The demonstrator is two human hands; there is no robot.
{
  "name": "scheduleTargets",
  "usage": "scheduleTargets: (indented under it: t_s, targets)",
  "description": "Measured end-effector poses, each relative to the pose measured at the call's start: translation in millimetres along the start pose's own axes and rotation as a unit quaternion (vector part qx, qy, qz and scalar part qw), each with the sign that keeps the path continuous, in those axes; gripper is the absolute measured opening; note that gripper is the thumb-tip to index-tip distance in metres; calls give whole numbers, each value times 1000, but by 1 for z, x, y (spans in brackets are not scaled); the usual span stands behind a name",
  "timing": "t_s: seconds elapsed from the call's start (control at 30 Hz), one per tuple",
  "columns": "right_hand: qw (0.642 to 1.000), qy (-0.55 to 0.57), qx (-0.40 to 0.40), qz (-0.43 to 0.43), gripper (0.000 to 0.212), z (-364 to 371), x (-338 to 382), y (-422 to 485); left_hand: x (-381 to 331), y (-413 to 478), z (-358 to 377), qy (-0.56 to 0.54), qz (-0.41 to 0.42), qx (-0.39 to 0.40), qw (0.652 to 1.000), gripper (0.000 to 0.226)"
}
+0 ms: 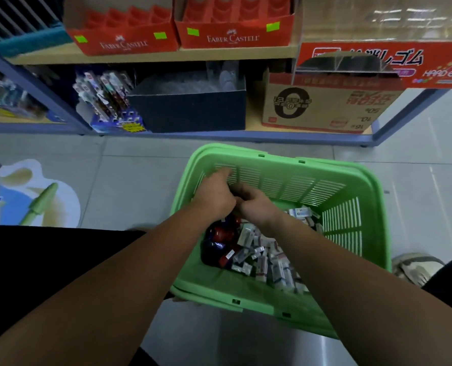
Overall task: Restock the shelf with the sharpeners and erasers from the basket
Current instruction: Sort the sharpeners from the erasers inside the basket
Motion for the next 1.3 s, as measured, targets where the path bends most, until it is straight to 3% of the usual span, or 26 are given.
scheduleTargets:
  t_s: [0.1, 0.17, 0.27, 0.37, 0.43, 0.5, 0.57, 0.67, 0.8, 1.0, 1.13, 1.23, 1.3]
  targets:
    - [999, -19, -6, 29, 35, -24, -5, -10, 2, 0, 2, -3, 32, -43, 999, 52]
    - [986, -160, -31, 34, 35, -47, -8, -25, 1, 0, 14, 1, 52, -44, 998, 42]
    - [935, -336, -94, 53, 41, -79, -19, -47, 4, 3, 49, -3, 42, 41, 998, 31]
    - [904, -402, -76, 121, 74, -92, -44, -62, 8, 1, 85, 21, 28, 129, 991, 36]
    - [931, -327, -75, 146, 93, -95, -62, -67, 10, 0, 103, 49, 24, 163, 985, 49]
    - [956, -206, -143, 153, 99, -101, -76, -70, 8, 2, 112, 73, 22, 155, 985, 47]
    - [953, -150, -216, 154, 90, -109, -83, -71, 3, 9, 116, 74, 29, 119, 990, 40]
    - [954, -98, -225, 170, 66, -115, -88, -69, -1, 24, 121, 1, 59, 123, 991, 45]
    - [942, -158, -230, 186, 61, -118, -85, -68, 2, 46, 128, -2, 73, 184, 980, 51]
    - [958, -142, -215, 124, 85, -104, -86, -71, 4, 56, 138, 6, 93, 164, 982, 72]
    - [953, -78, -275, 105, 68, -107, -93, -80, 2, 57, 137, -10, 91, 167, 982, 72]
    - [958, -18, -251, 136, 42, -105, -93, -82, -1, 53, 138, -34, 84, 177, 980, 72]
    - [961, -43, -228, 153, 39, -105, -92, -82, -5, 48, 143, -45, 72, 197, 977, 68]
Point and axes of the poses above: each hand's wrist, its own y-axis towards the middle knuckle, its own z-axis out of the palm, x = y × z, the point moved 5 cm from there along y, towards the middle knuckle, and after that the axes turned 7 degrees about x, right-handed, at the moved point
